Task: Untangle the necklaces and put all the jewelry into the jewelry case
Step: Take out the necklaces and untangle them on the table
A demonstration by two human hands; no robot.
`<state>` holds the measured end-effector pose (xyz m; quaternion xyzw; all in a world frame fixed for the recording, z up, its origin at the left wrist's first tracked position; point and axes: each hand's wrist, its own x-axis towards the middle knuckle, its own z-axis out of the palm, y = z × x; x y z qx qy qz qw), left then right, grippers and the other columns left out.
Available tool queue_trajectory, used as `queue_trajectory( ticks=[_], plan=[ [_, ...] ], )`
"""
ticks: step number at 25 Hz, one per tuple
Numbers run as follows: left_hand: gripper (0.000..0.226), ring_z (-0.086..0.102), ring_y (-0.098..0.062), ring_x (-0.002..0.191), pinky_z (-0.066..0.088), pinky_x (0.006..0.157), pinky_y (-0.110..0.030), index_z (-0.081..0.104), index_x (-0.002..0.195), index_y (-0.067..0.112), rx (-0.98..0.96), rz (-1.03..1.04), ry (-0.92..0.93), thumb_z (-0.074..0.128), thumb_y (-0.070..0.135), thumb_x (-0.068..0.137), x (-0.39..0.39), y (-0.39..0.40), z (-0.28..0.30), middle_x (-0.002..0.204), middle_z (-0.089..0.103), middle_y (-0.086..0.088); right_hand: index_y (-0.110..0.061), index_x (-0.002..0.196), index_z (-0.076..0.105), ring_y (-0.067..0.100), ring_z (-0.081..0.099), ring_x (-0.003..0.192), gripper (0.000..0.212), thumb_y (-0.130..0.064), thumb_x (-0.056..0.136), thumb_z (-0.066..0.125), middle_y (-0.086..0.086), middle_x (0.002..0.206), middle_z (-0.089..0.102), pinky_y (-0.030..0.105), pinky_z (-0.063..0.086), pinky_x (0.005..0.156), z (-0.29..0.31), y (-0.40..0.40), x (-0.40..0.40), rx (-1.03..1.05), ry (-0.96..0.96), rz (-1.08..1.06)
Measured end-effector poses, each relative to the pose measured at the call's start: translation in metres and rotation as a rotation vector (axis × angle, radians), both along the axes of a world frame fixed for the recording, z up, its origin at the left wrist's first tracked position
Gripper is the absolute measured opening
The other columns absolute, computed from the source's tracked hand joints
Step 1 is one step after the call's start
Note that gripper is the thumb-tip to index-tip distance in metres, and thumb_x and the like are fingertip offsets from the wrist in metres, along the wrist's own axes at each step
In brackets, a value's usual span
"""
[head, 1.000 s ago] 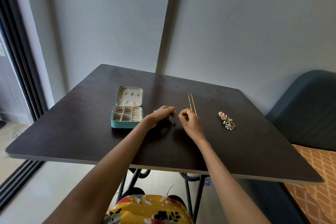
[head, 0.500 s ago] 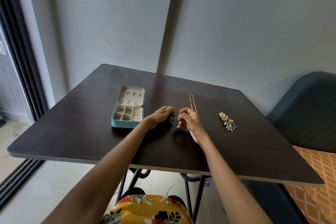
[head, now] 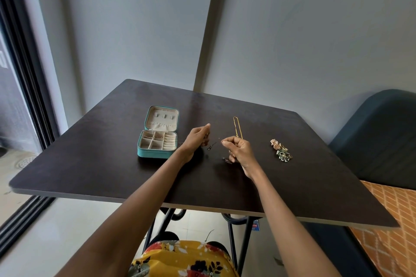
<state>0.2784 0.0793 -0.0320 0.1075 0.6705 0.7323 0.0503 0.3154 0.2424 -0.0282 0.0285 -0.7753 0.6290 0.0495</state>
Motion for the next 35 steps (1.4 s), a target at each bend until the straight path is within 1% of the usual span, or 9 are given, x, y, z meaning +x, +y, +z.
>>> queue_trajectory(
  ticks=[4, 8, 13, 16, 18, 22, 27, 30, 35],
  plan=[
    [0.042, 0.024, -0.002, 0.044, 0.023, 0.046, -0.016, 0.032, 0.06, 0.018, 0.005, -0.014, 0.022, 0.04, 0.027, 0.101, 0.004, 0.001, 0.0, 0.054, 0.027, 0.006, -0.006, 0.086, 0.069, 0.002, 0.033, 0.036, 0.005, -0.01, 0.086, 0.067, -0.012, 0.054, 0.051, 0.01, 0.025, 0.037, 0.005, 0.005, 0.007, 0.001, 0.046, -0.044],
    [0.045, 0.021, -0.002, 0.043, 0.02, 0.044, -0.015, 0.03, 0.058, 0.019, 0.012, -0.01, 0.034, 0.044, 0.027, 0.099, 0.005, 0.001, 0.001, 0.049, 0.026, 0.011, -0.003, 0.091, 0.07, -0.006, 0.05, 0.045, 0.007, -0.007, 0.086, 0.066, -0.02, 0.051, 0.06, 0.007, 0.037, 0.044, 0.008, 0.006, 0.008, 0.039, 0.112, -0.093],
    [0.047, 0.021, -0.004, 0.044, 0.02, 0.043, -0.016, 0.032, 0.053, 0.019, -0.027, 0.022, 0.09, 0.055, 0.026, 0.094, 0.001, 0.002, -0.009, 0.049, 0.026, 0.006, -0.017, 0.075, 0.068, 0.001, 0.036, 0.048, 0.012, -0.012, 0.086, 0.066, 0.0, 0.063, 0.049, 0.011, 0.029, 0.047, 0.004, 0.018, 0.002, 0.043, 0.149, -0.165],
    [0.043, 0.034, -0.006, 0.048, 0.03, 0.051, -0.022, 0.05, 0.047, 0.021, -0.284, 0.034, 0.178, 0.064, 0.034, 0.086, -0.005, 0.009, -0.018, 0.055, 0.044, 0.001, -0.016, 0.075, 0.065, -0.001, 0.038, 0.046, 0.015, -0.008, 0.088, 0.063, -0.005, 0.06, 0.048, 0.009, 0.031, 0.047, 0.005, 0.023, 0.005, 0.042, 0.156, -0.126],
    [0.026, 0.049, -0.009, 0.063, 0.04, 0.064, -0.027, 0.062, 0.059, 0.026, -0.371, 0.064, 0.225, 0.067, 0.036, 0.082, -0.006, 0.01, -0.02, 0.074, 0.056, 0.0, -0.015, 0.076, 0.064, -0.001, 0.038, 0.044, 0.014, -0.008, 0.088, 0.062, -0.009, 0.057, 0.048, 0.009, 0.031, 0.045, 0.005, 0.022, 0.005, 0.037, 0.161, -0.114],
    [0.007, 0.059, -0.013, 0.087, 0.046, 0.082, -0.031, 0.069, 0.075, 0.027, -0.311, 0.057, 0.291, 0.07, 0.027, 0.082, -0.006, 0.006, -0.019, 0.092, 0.066, 0.0, -0.014, 0.08, 0.064, -0.003, 0.044, 0.043, 0.01, -0.007, 0.088, 0.063, -0.016, 0.05, 0.055, 0.008, 0.033, 0.044, 0.003, 0.017, 0.003, 0.045, 0.164, -0.075],
    [0.006, 0.062, -0.004, 0.081, 0.048, 0.081, -0.025, 0.072, 0.077, 0.025, -0.198, 0.06, 0.288, 0.073, 0.02, 0.08, -0.003, 0.004, -0.018, 0.087, 0.072, 0.002, -0.017, 0.08, 0.067, -0.004, 0.053, 0.057, 0.01, -0.009, 0.085, 0.066, -0.007, 0.067, 0.063, 0.01, 0.041, 0.06, -0.004, 0.01, -0.003, 0.049, 0.155, -0.068],
    [0.004, 0.06, -0.004, 0.076, 0.048, 0.077, -0.026, 0.072, 0.076, 0.024, -0.228, 0.058, 0.3, 0.074, 0.023, 0.079, -0.003, 0.004, -0.018, 0.082, 0.072, 0.005, -0.019, 0.08, 0.068, 0.007, 0.057, 0.071, 0.006, -0.014, 0.084, 0.069, 0.002, 0.076, 0.066, 0.019, 0.045, 0.071, -0.009, 0.01, -0.006, 0.082, 0.152, -0.046],
    [0.004, 0.048, 0.007, 0.053, 0.037, 0.058, -0.013, 0.073, 0.079, 0.013, -0.299, 0.042, 0.309, 0.072, 0.016, 0.08, -0.001, 0.007, -0.017, 0.062, 0.064, 0.017, -0.022, 0.08, 0.069, 0.018, 0.049, 0.069, 0.004, -0.02, 0.083, 0.071, 0.009, 0.073, 0.06, 0.032, 0.039, 0.068, -0.016, 0.01, -0.012, 0.141, 0.158, -0.036]
  ],
)
